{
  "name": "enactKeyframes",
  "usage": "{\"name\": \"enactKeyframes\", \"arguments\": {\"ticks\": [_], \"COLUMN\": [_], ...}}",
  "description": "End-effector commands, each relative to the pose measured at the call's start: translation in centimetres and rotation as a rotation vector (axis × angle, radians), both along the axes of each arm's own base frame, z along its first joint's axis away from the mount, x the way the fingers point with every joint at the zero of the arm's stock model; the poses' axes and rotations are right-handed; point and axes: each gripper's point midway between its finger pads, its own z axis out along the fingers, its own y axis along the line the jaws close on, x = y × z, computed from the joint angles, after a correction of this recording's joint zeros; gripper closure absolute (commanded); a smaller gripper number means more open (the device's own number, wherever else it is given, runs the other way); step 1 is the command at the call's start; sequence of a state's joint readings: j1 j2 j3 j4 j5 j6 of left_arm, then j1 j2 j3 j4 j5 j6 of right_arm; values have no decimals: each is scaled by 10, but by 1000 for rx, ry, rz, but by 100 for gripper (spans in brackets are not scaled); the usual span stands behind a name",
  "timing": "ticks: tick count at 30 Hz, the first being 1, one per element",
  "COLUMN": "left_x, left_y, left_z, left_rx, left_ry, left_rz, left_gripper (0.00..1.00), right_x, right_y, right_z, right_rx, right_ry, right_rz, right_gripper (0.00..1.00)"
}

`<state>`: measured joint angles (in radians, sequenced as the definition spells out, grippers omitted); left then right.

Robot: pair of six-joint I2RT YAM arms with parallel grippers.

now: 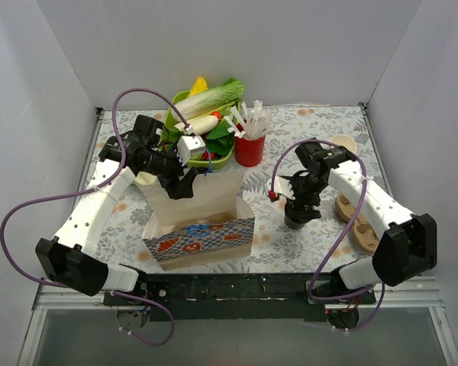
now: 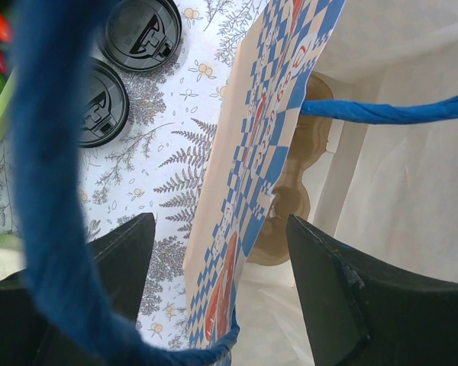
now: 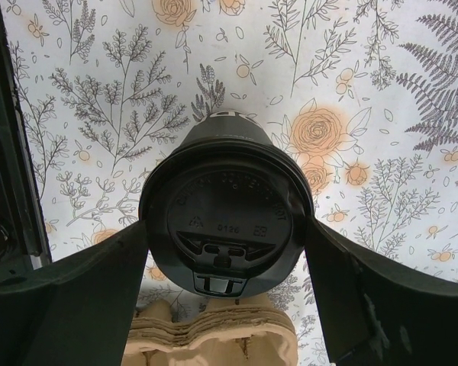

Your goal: Pack the takeout coffee

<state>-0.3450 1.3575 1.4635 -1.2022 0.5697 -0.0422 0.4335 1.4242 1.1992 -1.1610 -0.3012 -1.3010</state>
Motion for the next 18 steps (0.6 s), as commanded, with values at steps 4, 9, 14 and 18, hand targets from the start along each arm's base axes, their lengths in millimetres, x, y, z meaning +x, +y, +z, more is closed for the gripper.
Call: {"name": "enactKeyframes", "arguments": {"ticks": [4,9,14,18], "left_x": [-6,-6,-6,-5], "left_y": [-2,-4,-4,-6], "left_z": [11,14,14,16], "left_rx": [-33,-43,-44,-53], "left_ry": [-28,-30,-30,-31], "left_rz": [-12,-16,-17,-13], "left_gripper": [30,30,30,30], "right_x": [-10,-13,-9,-9], "right_y": [-7,-9,-5,-2], "right_z": [-31,-30,-9,6], "right_rx": [-69,-74,-49,-38], "right_ry": [46,55,33,39], "right_rz": [5,2,-9,-26], "right_gripper": [16,37,44,52]}}
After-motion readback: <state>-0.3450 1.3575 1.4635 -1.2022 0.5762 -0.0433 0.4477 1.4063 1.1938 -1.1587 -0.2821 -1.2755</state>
